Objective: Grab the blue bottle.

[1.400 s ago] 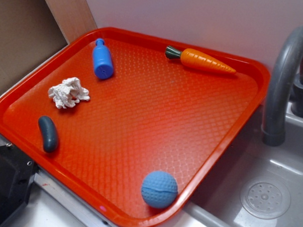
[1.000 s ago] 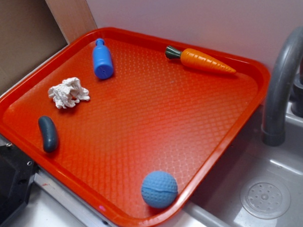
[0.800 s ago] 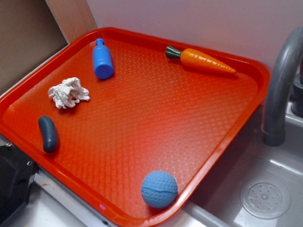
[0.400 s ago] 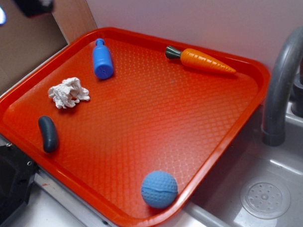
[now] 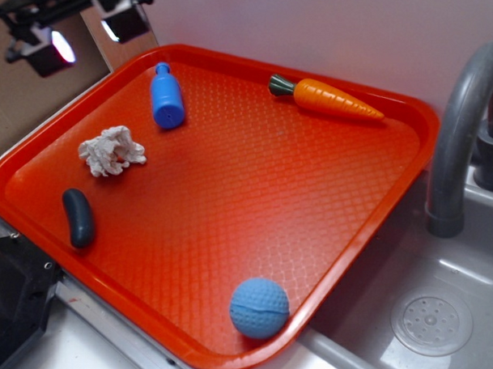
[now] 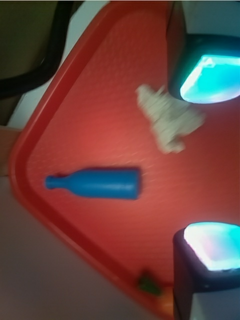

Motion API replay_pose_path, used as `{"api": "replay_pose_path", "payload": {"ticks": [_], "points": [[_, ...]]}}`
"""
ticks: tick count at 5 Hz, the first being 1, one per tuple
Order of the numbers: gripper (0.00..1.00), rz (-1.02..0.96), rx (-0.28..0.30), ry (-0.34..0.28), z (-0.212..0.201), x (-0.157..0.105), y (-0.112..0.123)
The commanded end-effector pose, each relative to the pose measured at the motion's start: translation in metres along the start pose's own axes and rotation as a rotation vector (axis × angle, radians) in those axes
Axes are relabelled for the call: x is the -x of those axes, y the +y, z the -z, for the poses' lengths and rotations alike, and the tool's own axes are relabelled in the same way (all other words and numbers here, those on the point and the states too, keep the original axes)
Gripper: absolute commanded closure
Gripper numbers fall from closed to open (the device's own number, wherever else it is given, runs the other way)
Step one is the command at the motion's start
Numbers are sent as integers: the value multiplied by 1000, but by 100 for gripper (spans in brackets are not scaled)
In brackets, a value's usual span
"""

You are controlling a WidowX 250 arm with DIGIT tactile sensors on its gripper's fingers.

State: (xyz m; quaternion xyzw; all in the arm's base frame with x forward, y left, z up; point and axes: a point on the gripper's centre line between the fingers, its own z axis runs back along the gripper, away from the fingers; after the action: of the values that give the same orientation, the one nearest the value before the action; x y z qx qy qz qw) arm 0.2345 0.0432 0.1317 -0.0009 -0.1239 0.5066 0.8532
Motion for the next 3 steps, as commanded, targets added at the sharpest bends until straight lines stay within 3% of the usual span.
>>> {"api": "replay_pose_path", "payload": {"ticks": [1, 3], "points": [[0, -43, 5, -75, 32, -39, -6], [0, 50, -45, -121, 77, -53, -12]]}}
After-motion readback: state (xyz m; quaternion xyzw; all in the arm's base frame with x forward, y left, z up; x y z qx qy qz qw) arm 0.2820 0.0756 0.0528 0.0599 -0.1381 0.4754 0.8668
